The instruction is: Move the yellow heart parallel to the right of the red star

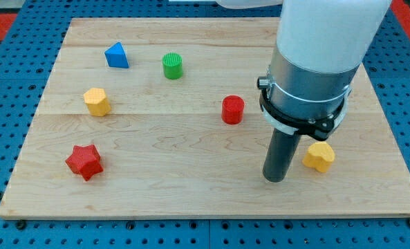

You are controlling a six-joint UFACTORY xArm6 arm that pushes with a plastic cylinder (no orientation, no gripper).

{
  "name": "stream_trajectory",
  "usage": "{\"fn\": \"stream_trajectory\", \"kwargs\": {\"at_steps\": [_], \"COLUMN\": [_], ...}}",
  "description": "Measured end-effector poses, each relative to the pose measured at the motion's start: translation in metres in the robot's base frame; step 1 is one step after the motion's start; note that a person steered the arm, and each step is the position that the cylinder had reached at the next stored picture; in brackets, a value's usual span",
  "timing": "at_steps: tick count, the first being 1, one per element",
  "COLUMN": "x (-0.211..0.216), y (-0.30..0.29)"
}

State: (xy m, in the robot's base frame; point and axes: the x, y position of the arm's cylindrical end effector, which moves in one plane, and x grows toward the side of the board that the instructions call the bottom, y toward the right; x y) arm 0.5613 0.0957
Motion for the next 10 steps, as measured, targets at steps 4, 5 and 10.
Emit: {"fn": "stream_trajectory", "kwargs": {"at_steps": [4,5,10], "x": [0.0,0.0,0.015], "y": [-0.009,-0.011,0.122]}}
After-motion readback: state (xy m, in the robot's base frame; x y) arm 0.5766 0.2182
